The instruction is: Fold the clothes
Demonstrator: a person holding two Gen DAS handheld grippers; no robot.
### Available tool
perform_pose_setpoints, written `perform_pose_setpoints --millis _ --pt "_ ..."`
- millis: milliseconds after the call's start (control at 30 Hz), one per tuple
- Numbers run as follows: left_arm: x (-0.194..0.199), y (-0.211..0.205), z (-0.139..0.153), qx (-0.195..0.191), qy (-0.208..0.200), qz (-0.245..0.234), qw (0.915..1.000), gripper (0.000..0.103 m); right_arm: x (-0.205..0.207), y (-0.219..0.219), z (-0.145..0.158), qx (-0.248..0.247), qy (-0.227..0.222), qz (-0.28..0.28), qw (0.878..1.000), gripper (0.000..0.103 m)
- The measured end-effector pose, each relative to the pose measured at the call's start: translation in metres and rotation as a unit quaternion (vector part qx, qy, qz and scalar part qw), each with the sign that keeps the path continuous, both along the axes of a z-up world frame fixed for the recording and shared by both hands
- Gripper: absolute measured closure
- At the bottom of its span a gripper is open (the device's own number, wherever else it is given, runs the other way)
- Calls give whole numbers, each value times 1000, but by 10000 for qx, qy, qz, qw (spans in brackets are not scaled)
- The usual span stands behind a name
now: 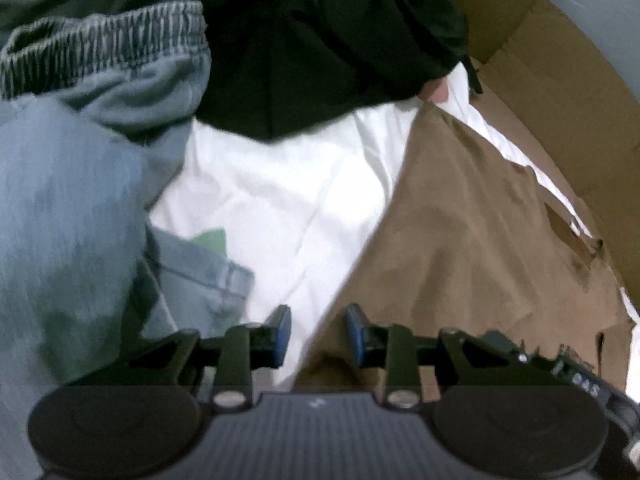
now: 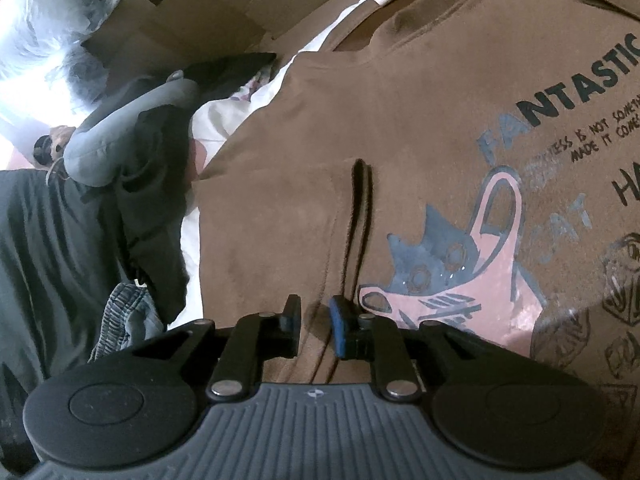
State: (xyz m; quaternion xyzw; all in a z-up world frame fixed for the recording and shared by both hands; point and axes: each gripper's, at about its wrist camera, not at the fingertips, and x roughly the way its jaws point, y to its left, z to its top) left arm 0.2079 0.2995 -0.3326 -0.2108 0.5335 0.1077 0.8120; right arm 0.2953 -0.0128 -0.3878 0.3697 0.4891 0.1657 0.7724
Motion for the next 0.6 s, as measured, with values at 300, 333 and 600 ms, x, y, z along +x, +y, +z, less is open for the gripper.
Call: perform_pose_setpoints --millis 300,333,600 --pt "-12 -14 -5 65 -18 -35 10000 71 3 -11 7 -123 -133 -168 9997 103" --pt "-12 -14 -7 80 -25 -19 10000 71 4 -12 7 -86 -113 -172 9998 103" --pt "-9 -16 -14 163 -14 66 9998 72 19 -26 10 -85 -77 -451 9989 85"
